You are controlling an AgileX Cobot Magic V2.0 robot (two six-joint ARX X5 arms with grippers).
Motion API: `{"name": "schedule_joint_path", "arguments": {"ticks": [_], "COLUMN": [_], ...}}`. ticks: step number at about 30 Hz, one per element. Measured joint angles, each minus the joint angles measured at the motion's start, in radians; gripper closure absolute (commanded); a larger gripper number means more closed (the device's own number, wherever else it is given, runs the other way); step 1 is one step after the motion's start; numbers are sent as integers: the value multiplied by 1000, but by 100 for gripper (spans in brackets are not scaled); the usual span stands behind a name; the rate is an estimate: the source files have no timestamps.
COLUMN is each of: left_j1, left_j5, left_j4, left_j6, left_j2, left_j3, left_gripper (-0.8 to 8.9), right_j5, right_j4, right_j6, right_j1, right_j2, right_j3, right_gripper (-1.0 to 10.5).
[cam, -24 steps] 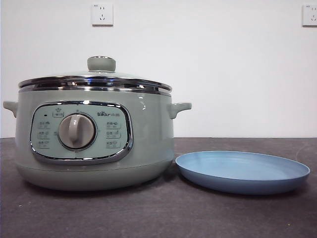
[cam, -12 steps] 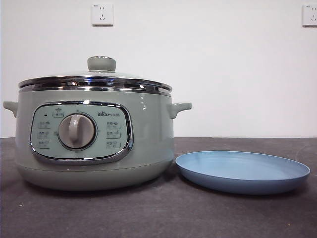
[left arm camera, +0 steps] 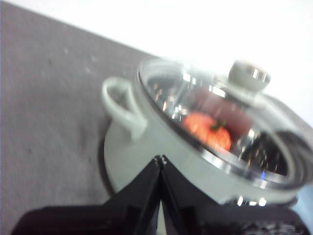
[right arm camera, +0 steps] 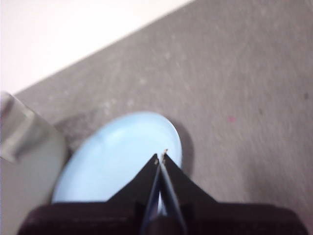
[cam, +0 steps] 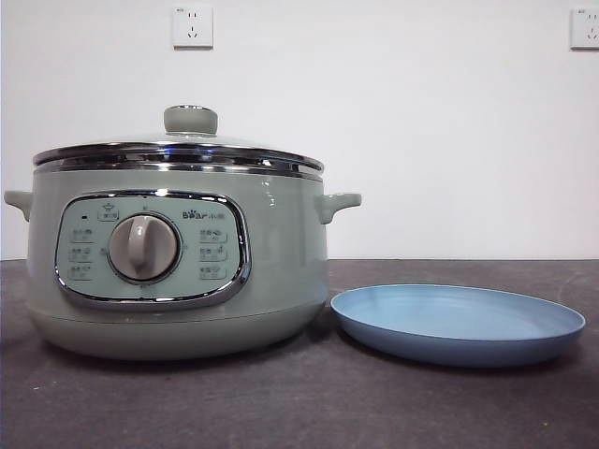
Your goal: Take the pumpkin out from the steamer,put the pumpkin in the blue plate,close the lid
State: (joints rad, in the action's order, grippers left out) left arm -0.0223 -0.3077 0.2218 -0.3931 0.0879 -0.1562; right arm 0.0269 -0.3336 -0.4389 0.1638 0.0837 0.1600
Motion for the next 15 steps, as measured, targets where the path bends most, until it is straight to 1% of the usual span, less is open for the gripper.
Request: {"name": "schedule_joint_path", "arguments": {"ticks": [4,7,11,15], "left_j1": [0,0,0,0], "left_j5": [10,13,4,-58], "left_j4": [-7,-7,-7,3], "left_j6": [6,32,85,138], "left_j2": [104,192,317,430], "left_j3": [-95,-172,-291,-399], "left_gripper": [821,821,821,822], "right_j5": [0,0,0,1], "right_j4": [-11,-24,-49,-74], "right_j6": [2,20,69,127], "right_j1": [0,0,0,0], "right_j2": [79,151,253,348], "right_j3": [104,180,299,415], "right_gripper": [963,963,963,963]}}
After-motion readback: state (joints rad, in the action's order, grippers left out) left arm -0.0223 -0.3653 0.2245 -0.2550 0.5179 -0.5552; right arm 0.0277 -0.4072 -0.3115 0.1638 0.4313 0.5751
